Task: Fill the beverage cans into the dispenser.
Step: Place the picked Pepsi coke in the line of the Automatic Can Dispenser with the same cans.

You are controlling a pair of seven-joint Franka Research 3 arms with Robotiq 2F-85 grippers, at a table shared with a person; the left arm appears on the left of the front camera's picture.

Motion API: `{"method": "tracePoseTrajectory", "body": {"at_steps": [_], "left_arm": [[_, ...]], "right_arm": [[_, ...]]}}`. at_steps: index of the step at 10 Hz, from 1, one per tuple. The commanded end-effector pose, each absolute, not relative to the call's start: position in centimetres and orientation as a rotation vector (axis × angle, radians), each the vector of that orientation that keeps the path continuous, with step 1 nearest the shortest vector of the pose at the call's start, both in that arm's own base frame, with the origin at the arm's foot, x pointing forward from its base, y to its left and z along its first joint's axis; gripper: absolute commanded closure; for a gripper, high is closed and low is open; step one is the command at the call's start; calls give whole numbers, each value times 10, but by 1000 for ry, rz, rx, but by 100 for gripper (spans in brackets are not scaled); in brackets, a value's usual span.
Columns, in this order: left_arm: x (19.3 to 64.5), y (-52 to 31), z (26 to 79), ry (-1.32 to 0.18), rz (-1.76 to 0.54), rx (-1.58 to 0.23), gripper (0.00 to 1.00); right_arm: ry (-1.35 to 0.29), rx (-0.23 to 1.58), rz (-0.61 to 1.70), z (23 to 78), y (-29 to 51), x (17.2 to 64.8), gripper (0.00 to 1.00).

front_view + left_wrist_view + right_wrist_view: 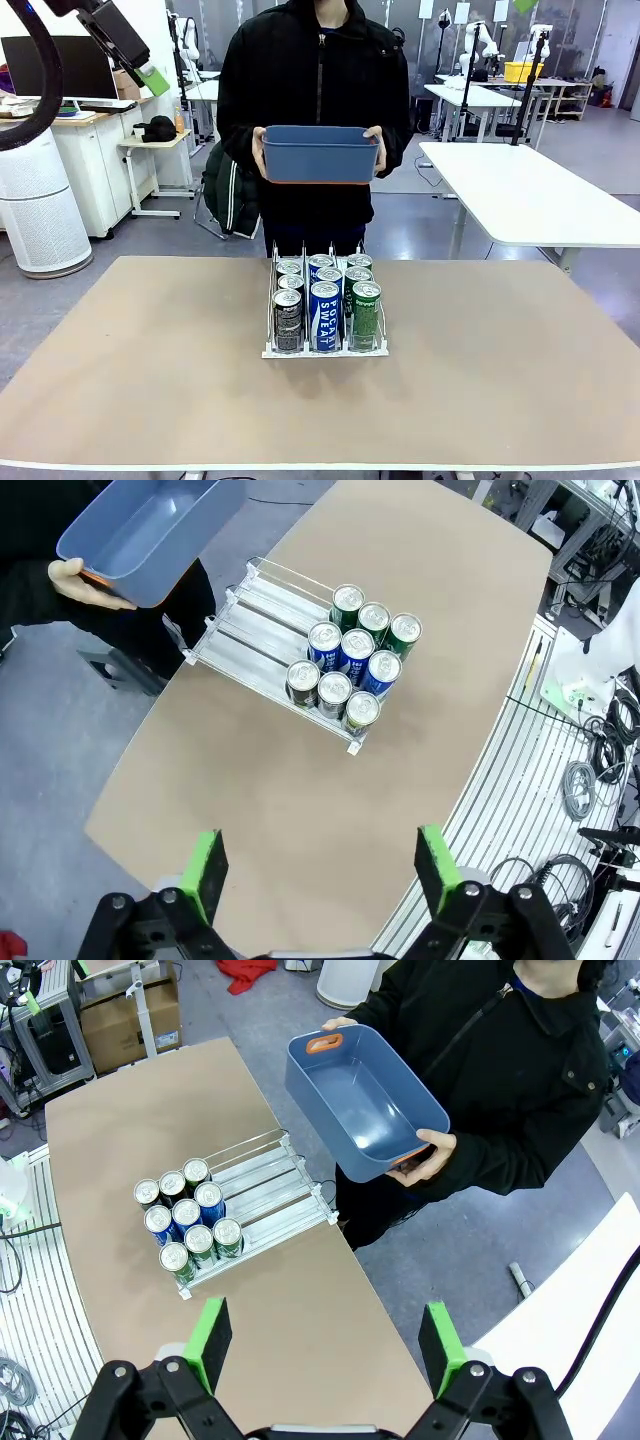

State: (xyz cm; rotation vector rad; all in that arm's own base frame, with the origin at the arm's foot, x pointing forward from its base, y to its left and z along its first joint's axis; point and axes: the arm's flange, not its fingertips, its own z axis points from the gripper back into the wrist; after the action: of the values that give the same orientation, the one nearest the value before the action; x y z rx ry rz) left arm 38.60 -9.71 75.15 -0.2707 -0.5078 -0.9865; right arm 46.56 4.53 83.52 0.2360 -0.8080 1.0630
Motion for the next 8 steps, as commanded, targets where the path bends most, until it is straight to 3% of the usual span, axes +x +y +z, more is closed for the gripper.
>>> {"method": "tracePoseTrajectory", "body": {"at_steps": [1,8], "left_arm": [[385,-97,752,-509,-987,-271,0],[415,-76,803,-744,-966,-288,0]], "right_arm": [[-801,226,1066,834,46,464,0],[-801,226,1066,834,46,464,0]]}}
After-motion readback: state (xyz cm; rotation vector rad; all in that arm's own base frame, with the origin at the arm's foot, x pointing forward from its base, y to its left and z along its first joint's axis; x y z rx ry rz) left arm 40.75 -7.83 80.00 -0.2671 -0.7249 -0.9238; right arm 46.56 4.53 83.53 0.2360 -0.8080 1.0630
